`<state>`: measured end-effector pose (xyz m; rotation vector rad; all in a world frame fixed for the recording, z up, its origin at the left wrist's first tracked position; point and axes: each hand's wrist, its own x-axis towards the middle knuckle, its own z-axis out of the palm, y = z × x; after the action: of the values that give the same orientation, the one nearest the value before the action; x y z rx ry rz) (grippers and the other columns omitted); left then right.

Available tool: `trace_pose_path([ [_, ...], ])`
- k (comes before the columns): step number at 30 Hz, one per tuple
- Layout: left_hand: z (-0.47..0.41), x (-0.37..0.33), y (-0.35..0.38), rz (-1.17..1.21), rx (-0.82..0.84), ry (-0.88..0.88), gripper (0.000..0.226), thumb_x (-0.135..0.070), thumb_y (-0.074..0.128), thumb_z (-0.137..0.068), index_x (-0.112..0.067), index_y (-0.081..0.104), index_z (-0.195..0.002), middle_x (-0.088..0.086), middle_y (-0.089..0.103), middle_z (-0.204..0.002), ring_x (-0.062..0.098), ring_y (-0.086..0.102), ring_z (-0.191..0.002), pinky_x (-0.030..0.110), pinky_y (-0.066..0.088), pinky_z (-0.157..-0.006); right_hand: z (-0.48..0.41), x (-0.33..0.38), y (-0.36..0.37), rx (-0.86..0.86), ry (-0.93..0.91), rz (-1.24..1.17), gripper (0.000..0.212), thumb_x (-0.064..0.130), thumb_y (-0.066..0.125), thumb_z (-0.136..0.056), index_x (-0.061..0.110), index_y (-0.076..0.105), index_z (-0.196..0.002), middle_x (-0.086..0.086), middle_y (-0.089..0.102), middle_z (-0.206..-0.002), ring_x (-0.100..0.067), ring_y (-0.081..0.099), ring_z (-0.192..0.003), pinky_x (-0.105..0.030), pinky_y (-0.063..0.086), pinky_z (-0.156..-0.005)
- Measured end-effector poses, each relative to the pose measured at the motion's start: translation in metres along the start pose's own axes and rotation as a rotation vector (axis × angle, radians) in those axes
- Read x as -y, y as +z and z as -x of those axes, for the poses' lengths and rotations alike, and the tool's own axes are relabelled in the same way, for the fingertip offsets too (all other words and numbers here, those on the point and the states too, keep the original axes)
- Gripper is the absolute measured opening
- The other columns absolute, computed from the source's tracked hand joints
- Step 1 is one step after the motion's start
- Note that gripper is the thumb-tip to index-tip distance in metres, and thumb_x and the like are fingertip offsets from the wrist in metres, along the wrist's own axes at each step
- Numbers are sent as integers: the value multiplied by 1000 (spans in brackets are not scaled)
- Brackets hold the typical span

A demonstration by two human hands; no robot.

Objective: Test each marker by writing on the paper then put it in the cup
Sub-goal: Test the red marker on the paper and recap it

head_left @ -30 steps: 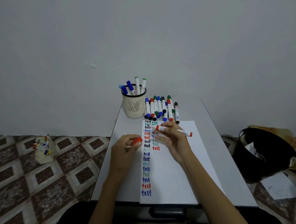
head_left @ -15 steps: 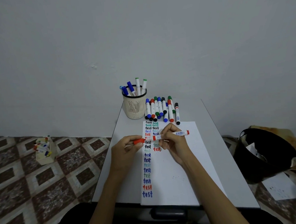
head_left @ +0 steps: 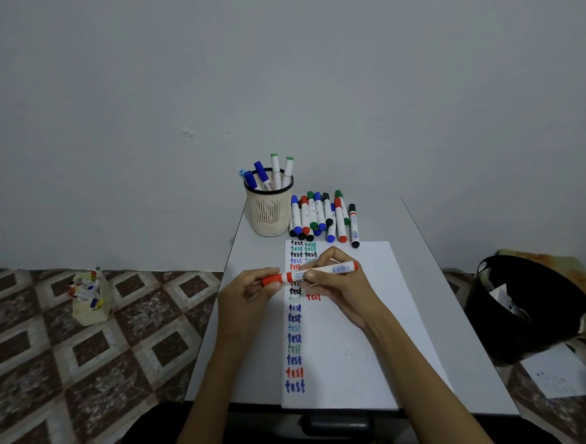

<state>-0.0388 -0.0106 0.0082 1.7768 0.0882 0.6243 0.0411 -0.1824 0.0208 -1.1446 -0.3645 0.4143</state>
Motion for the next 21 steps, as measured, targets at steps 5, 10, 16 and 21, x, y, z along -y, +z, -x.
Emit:
trace_pose_path([
  [5,-1,0,-2,142,-61,-103,25,-5,72,-74,-17,70,-95,-9,72,-87,5,66,-82,13,50,-73,1,3,-4,28,84,-159,9,-3,57,-85,-1,63,-92,-35,64,-106,-41,70,-86,-41,58,-78],
  [10,0,1,-3,132,-99,-105,21,-5,73,-74,-15,72,-92,-7,72,-84,3,65,-79,12,49,-69,2,4,-10,-120,-54,177,14,-6,68,-80,-8,62,-92,-27,70,-86,-32,71,-71,-36,61,-66],
  [16,-3,3,-4,56,-94,-57,23,-4,76,-70,-18,73,-88,-7,73,-84,7,66,-82,15,51,-73,2,-2,-12,-81,-89,359,11,-4,67,-83,-6,70,-93,-12,71,-72,-18,62,-54,-23,50,-50],
  [21,0,-2,-4,-25,-49,20,20,-5,76,-70,-13,72,-88,-8,72,-85,5,65,-83,9,48,-69,2,-2,-15,-59,-95,296,9,-5,66,-82,-7,71,-90,-14,65,-60,-18,56,-44,-23,47,-46],
])
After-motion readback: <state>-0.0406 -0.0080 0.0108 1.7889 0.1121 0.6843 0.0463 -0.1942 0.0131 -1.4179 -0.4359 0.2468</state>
